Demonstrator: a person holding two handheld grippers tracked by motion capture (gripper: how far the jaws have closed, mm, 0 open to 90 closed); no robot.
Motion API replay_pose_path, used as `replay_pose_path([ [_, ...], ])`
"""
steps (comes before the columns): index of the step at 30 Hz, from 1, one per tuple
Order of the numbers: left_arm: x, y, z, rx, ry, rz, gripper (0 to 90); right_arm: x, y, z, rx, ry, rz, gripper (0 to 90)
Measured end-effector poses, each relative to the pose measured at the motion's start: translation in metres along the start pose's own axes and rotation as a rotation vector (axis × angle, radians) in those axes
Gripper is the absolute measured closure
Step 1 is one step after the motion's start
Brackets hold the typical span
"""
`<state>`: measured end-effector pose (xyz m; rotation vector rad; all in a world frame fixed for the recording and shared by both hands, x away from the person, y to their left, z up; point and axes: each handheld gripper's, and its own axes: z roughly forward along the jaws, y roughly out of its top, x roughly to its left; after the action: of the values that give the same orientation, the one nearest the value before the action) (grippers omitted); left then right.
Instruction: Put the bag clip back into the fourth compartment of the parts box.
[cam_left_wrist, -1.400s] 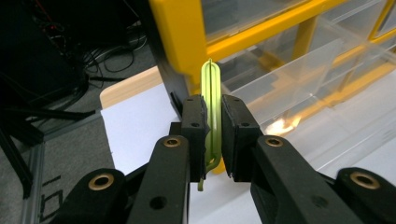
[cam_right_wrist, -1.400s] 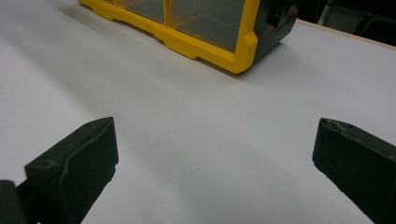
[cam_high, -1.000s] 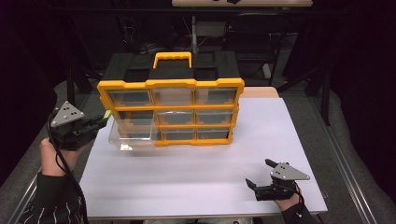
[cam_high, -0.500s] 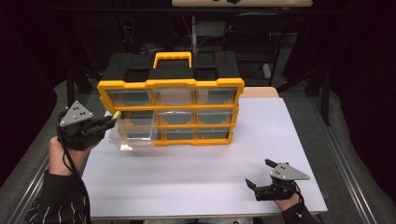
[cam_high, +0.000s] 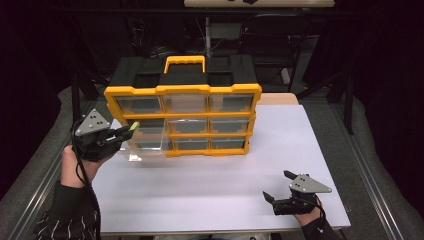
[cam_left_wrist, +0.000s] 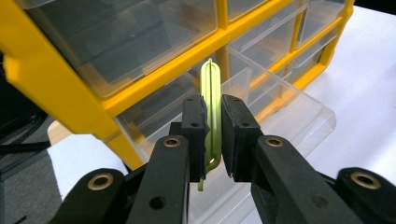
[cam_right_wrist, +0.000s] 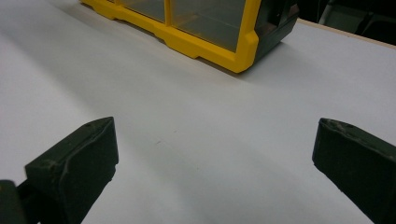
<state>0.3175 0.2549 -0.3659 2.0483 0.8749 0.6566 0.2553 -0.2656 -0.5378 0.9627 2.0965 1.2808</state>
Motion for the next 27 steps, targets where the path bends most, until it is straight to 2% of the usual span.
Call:
replay_pose_path([
  [10,-0.005,0.002,0.007,0.049,-0.049,0.042,80.4,0.000,0.000,0.000,0.000,-0.001,-0.002,0.0],
  [24,-0.008,0.005,0.017,0.076,-0.074,0.053,79.9,0.000,0.000,-0.002,0.004,-0.001,0.000,0.0],
  [25,-0.007,0.006,0.018,0.077,-0.074,0.050,79.2,0.000,0.000,-0.002,0.003,-0.001,0.001,0.0],
  [26,-0.007,0.006,0.019,0.079,-0.068,0.044,74.8,0.000,0.000,-0.001,0.002,-0.003,0.000,0.0],
  [27,-0.007,0.006,0.020,0.076,-0.058,0.038,65.1,0.000,0.000,-0.001,0.003,-0.003,-0.003,0.0],
])
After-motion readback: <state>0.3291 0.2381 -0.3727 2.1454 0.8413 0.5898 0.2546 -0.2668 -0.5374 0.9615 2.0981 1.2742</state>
